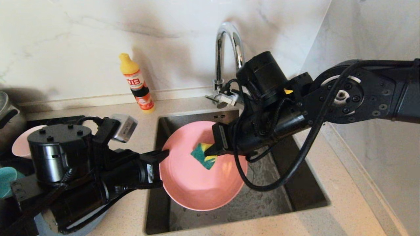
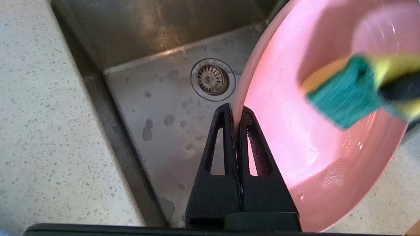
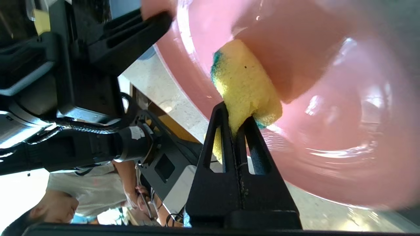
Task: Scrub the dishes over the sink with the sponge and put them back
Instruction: Wipe the plate
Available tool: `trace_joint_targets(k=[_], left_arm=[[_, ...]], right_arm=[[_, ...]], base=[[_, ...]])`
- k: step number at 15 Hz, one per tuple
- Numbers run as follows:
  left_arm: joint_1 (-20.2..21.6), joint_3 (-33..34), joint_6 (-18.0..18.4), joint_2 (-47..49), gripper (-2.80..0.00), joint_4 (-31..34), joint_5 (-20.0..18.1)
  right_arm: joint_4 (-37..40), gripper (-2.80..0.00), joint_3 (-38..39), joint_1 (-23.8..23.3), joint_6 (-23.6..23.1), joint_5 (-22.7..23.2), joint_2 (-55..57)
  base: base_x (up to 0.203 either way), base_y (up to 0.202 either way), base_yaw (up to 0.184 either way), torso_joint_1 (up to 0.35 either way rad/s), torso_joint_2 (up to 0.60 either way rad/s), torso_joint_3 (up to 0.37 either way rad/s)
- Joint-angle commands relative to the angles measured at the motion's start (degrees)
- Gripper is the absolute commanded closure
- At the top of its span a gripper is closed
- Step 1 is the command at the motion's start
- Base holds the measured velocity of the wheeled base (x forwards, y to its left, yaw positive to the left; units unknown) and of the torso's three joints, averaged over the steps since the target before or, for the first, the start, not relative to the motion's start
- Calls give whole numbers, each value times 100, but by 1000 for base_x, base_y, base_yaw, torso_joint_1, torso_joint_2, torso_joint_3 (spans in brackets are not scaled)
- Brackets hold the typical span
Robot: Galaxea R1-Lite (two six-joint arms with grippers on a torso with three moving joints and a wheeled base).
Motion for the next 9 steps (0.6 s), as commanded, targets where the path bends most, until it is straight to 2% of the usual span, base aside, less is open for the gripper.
trace_joint_targets(k=[1,4,9], left_arm=[[6,0,-5,-28,0,-23,6],[10,-18,-14,-46,0,-23,6],[12,-36,-49,-63,0,-23,10]], right_arm=[[91,0,59,-117,12,16,-189],[329,0,324,-178,1,25,-459],[292,0,963,-111,-24,48,-464]], base=[[0,0,0,0,0,0],[0,0,0,0,0,0],[0,0,0,0,0,0]])
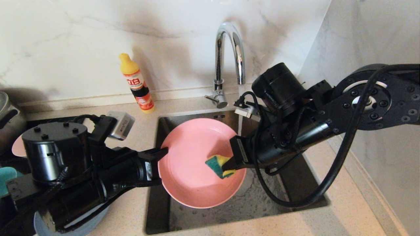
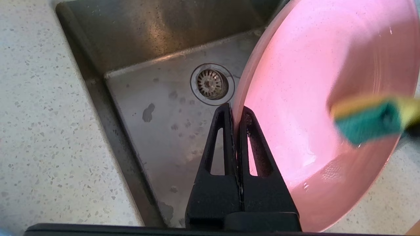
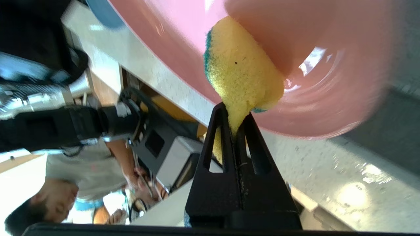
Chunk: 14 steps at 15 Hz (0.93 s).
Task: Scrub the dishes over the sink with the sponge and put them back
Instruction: Wipe the plate
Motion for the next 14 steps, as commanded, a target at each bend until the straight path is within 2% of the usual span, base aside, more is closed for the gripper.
trace_joint_targets(k=[1,8,11,14], left_arm=[[-1,-15,-12,-6,0,-24,11],[8,28,-41,56,0,-26,11],[-1,45,-49,51,0,-23,2],[-1,45,-76,30,0,-23,2]], right_arm=[[17,0,127,107,14,10,47],[-341,0,-369,800,49,-11,480],[-310,0,-710,877,57,-39,600],[-299,0,-968,829,67,-338,691]], base=[[0,0,0,0,0,0],[0,0,0,0,0,0],[0,0,0,0,0,0],[0,0,0,0,0,0]])
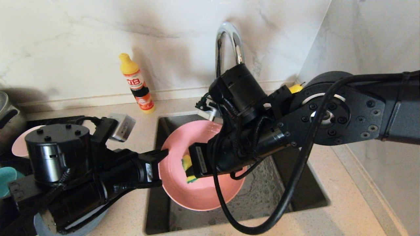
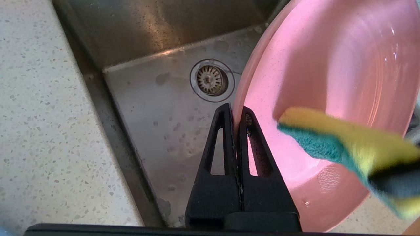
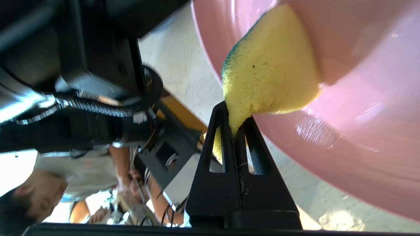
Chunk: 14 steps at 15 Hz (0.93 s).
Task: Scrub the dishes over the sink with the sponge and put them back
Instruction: Wipe the plate
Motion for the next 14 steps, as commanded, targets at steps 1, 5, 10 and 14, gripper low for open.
trace_joint_targets(k=[1,5,10,14], left_arm=[[-1,0,-6,-9,0,-23,2],[-1,0,-15,-33,0,-23,2],[-1,0,-18,-48,0,-32,8],[8,-35,-24,-50,0,-32,2]], right_arm=[[24,0,-83,-84,17,-8,29],[72,0,-107,-568,8,-12,-224],[579,0,150,-859,-48,16,-639],[497,0,952,-718,-69,42,-574]], base=[[0,0,0,0,0,0],[0,0,0,0,0,0],[0,0,0,0,0,0],[0,0,0,0,0,0]])
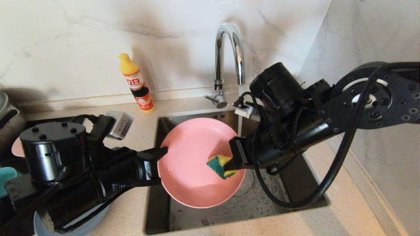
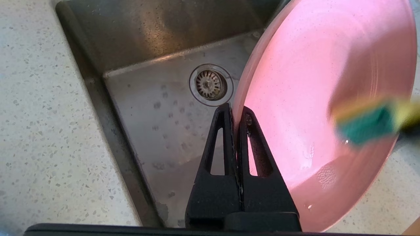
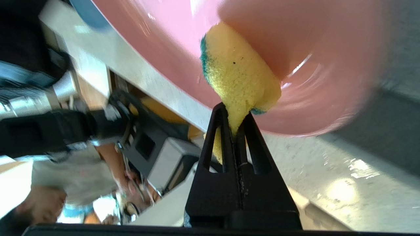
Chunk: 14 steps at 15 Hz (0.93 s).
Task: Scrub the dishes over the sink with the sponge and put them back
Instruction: Wipe the plate
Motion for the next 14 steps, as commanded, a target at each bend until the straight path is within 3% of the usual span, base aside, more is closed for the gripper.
trace_joint_targets(k=[1,8,14], left_arm=[[4,15,-16,9,0,-26,7],[4,44,-60,57,0,-17,16],[4,81,-69,13,0,-26,16]], right_arm=[[-74,0,219,110,12,10,129],[-430,0,-679,631,73,-32,710],[-234,0,-1148,436,82,-51,588]], base=[[0,0,0,0,0,0],[0,0,0,0,0,0],[0,0,0,0,0,0]])
